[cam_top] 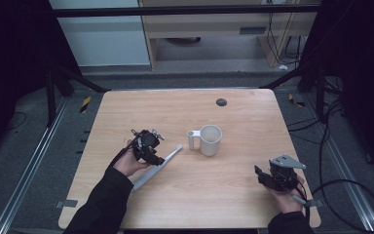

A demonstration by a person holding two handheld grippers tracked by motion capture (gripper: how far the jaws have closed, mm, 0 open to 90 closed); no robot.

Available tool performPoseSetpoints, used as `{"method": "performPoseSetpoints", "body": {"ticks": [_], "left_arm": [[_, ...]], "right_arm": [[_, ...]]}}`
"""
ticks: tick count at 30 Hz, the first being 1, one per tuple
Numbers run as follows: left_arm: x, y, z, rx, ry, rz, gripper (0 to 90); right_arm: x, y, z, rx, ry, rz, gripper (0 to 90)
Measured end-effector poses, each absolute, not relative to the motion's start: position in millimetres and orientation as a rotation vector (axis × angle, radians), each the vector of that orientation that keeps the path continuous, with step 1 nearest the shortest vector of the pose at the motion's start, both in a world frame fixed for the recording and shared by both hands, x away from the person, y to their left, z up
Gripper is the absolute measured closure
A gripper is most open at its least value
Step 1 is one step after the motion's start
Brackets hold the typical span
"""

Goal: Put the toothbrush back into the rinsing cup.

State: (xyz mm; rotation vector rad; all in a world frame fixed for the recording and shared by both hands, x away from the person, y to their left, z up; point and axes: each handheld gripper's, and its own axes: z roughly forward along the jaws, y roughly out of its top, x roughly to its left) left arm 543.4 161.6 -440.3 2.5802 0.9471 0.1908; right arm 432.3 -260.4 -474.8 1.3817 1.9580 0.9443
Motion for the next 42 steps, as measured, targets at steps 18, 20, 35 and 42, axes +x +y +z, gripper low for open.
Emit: {"method": "performPoseSetpoints", "body": {"ticks": [18, 20, 35, 42], "left_arm": [[546.7, 152.4, -456.5, 2.644, 0.934, 0.116, 51.6], [547.0, 151.6, -458.0, 2.648, 0.933, 0.111, 52.5], [548.7, 148.3, -465.5, 2.663, 0.934, 0.080, 63.2], [548.5, 148.1, -465.3, 2.663, 0.923, 0.068, 65.9]], "right_arm": [[433.4, -260.1, -476.2, 1.384, 1.976, 0.936, 39.4], [433.3, -260.0, -476.1, 1.387, 1.977, 0.937, 39.4], [433.5, -260.2, -476.1, 1.387, 1.982, 0.932, 39.4], [433.8, -260.2, -476.3, 1.384, 1.982, 0.928, 39.4]]}}
